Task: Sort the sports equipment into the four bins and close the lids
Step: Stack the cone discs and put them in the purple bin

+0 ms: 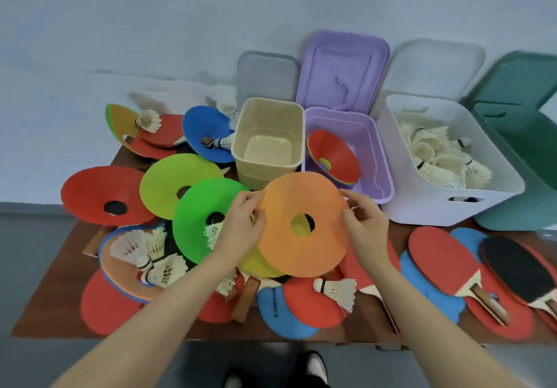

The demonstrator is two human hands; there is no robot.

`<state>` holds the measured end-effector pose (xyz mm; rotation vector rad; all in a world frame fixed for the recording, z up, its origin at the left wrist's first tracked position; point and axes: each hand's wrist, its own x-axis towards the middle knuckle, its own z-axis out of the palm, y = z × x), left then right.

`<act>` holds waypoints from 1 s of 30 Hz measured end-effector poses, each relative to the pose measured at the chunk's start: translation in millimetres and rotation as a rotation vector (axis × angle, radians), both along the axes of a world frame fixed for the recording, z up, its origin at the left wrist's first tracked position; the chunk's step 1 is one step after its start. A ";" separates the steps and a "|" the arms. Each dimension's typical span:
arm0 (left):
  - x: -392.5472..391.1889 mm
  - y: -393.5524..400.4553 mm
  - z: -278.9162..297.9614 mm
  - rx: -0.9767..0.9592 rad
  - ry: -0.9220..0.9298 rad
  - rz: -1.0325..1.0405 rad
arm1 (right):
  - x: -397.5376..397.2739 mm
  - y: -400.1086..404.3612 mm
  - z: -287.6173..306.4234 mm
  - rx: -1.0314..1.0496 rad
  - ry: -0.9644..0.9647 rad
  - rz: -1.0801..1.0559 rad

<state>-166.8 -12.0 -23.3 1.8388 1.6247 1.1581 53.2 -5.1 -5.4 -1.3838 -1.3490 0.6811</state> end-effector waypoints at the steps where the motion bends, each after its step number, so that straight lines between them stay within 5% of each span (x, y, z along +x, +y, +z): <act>1: -0.7 1.1 3.3 0.021 -0.015 -0.007 | -0.9 -1.6 2.7 0.002 0.005 -0.018; 8: -33.1 10.8 2.4 -0.059 0.041 0.041 | -29.4 -2.0 -2.4 -0.075 -0.048 0.030; 16: -47.4 -0.3 -41.5 -0.346 0.646 0.031 | -39.6 -9.9 -74.5 -0.417 -0.351 0.040; 23: -53.6 -2.2 -37.4 -0.249 0.439 -0.010 | -46.1 -15.7 -64.2 -0.333 -0.131 -0.002; 27: -69.5 8.3 -28.5 -0.107 0.468 0.273 | -43.5 -13.1 -52.5 -0.231 -0.003 -0.115; 30: -95.2 12.8 -24.4 -0.204 0.498 0.378 | -46.0 -10.6 -46.0 -0.219 0.016 -0.115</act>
